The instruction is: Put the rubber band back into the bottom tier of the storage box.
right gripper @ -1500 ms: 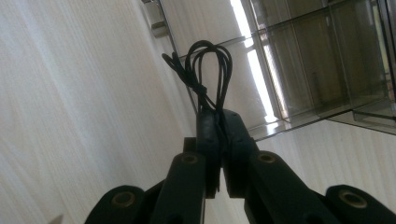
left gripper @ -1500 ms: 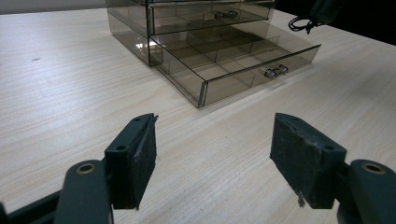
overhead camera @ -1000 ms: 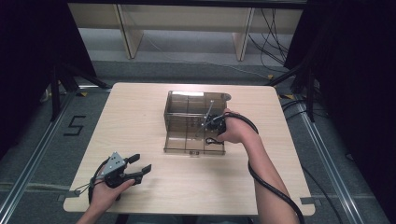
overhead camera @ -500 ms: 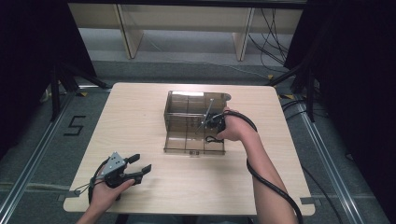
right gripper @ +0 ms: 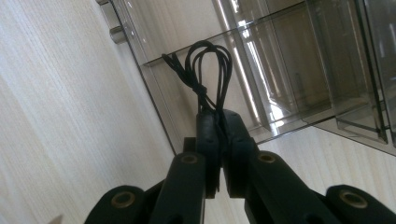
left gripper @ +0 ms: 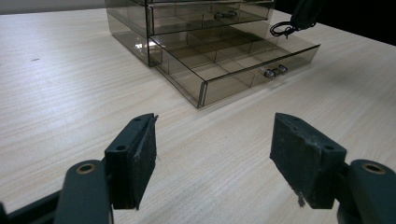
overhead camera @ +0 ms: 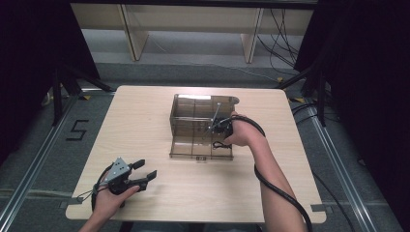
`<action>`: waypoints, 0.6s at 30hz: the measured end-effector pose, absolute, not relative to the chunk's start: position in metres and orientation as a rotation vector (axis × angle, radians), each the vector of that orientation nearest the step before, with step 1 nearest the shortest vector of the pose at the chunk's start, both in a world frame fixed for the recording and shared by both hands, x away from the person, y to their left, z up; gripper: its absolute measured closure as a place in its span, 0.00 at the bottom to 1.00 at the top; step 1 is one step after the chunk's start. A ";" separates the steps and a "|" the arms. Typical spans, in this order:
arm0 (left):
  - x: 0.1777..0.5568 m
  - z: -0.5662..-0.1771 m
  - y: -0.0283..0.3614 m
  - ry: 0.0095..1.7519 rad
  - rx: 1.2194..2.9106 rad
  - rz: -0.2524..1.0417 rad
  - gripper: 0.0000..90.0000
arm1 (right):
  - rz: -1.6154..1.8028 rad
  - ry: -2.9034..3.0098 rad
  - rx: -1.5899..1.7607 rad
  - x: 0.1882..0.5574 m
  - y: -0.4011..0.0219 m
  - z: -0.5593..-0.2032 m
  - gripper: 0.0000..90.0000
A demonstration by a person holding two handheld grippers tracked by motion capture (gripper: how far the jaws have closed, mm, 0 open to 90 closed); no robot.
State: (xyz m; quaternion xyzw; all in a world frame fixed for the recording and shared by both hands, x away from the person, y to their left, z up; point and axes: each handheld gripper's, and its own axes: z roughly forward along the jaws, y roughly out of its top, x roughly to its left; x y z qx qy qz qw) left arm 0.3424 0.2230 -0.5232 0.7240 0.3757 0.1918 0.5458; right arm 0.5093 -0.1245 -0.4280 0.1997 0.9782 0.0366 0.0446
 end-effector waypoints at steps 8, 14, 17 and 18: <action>0.342 -0.523 0.223 0.890 1.717 0.456 0.34 | 0.112 2.997 0.631 0.510 -0.124 -0.434 0.97; 0.342 -0.523 0.223 0.890 1.716 0.454 0.34 | 0.098 2.999 0.611 0.512 -0.123 -0.438 0.97; 0.342 -0.523 0.223 0.889 1.716 0.454 0.34 | 0.096 2.998 0.643 0.512 -0.122 -0.439 0.97; 0.342 -0.523 0.223 0.890 1.716 0.454 0.34 | 0.092 2.995 0.641 0.512 -0.122 -0.439 0.97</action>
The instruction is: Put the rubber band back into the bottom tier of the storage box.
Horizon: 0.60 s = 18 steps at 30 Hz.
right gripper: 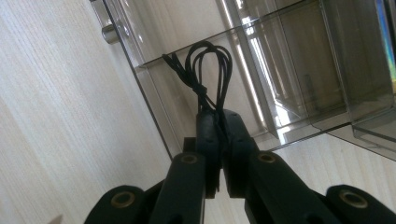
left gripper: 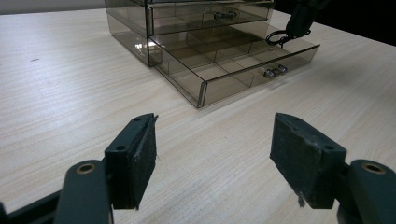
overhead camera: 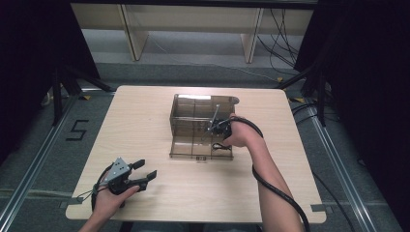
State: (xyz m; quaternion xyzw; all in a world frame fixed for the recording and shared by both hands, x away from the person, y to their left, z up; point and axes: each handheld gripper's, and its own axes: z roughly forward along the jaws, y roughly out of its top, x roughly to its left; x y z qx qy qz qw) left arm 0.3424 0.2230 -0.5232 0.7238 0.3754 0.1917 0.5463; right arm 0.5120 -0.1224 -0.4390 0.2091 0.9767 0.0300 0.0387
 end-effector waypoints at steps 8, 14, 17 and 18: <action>0.343 -0.523 0.223 0.891 1.716 0.452 0.34 | 0.096 3.018 0.622 0.514 -0.125 -0.446 0.97; 0.342 -0.523 0.223 0.891 1.718 0.453 0.34 | 0.076 3.012 0.657 0.513 -0.125 -0.449 0.97; 0.343 -0.523 0.223 0.892 1.717 0.452 0.35 | 0.069 3.011 0.653 0.512 -0.125 -0.450 0.97; 0.343 -0.523 0.223 0.889 1.719 0.453 0.35 | 0.083 3.021 0.628 0.513 -0.125 -0.451 0.97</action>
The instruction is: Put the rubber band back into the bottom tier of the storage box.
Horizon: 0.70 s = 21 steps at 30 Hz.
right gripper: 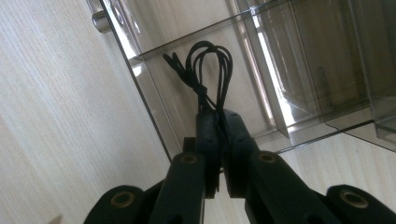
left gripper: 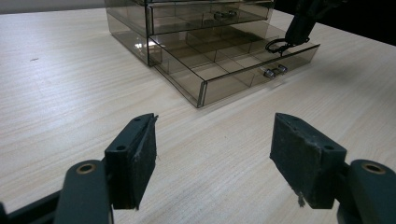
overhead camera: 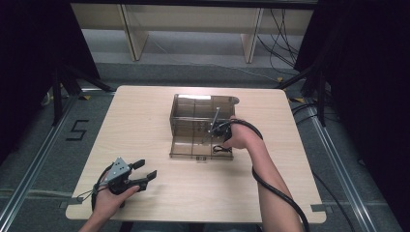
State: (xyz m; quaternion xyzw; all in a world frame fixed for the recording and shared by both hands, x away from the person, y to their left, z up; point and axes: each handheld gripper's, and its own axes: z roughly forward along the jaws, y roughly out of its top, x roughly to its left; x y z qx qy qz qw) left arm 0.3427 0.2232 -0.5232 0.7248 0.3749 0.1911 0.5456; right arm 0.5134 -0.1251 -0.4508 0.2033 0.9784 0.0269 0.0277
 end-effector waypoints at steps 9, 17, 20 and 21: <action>0.343 -0.523 0.223 0.891 1.718 0.452 0.34 | 0.062 3.020 0.643 0.513 -0.125 -0.457 0.97; 0.343 -0.523 0.223 0.890 1.718 0.451 0.34 | 0.065 3.028 0.646 0.513 -0.125 -0.459 0.96; 0.343 -0.523 0.223 0.892 1.717 0.451 0.34 | 0.059 3.025 0.655 0.513 -0.124 -0.461 0.95; 0.343 -0.523 0.223 0.892 1.716 0.451 0.34 | 0.059 3.025 0.655 0.513 -0.124 -0.461 0.95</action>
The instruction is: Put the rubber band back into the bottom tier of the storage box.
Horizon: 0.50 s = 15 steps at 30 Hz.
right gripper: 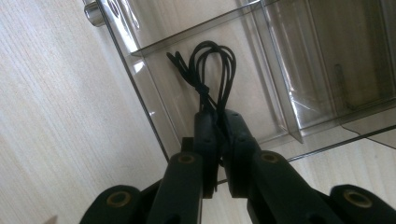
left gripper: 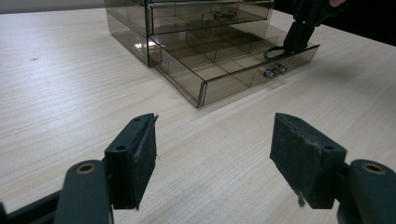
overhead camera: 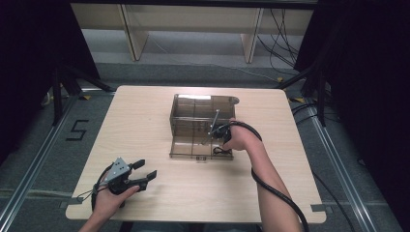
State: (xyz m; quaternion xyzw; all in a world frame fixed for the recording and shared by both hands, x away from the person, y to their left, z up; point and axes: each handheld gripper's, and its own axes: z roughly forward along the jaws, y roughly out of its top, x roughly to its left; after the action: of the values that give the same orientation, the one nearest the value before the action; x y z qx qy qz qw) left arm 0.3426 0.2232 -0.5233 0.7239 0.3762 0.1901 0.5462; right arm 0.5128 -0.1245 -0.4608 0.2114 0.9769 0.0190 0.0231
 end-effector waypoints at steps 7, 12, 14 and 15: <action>0.343 -0.523 0.223 0.892 1.716 0.451 0.34 | 0.063 3.022 0.663 0.513 -0.125 -0.459 0.89; 0.343 -0.523 0.223 0.890 1.717 0.452 0.34 | 0.083 3.016 0.649 0.513 -0.128 -0.456 0.87; 0.343 -0.523 0.223 0.890 1.718 0.452 0.34 | 0.075 3.013 0.681 0.512 -0.128 -0.455 0.86; 0.343 -0.523 0.223 0.890 1.718 0.452 0.35 | 0.081 3.018 0.671 0.511 -0.128 -0.454 0.86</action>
State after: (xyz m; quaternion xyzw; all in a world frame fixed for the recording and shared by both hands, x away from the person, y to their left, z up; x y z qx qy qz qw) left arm 0.3427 0.2231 -0.5233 0.7245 0.3755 0.1905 0.5458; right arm 0.5115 -0.1280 -0.4543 0.2168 0.9756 0.0263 0.0243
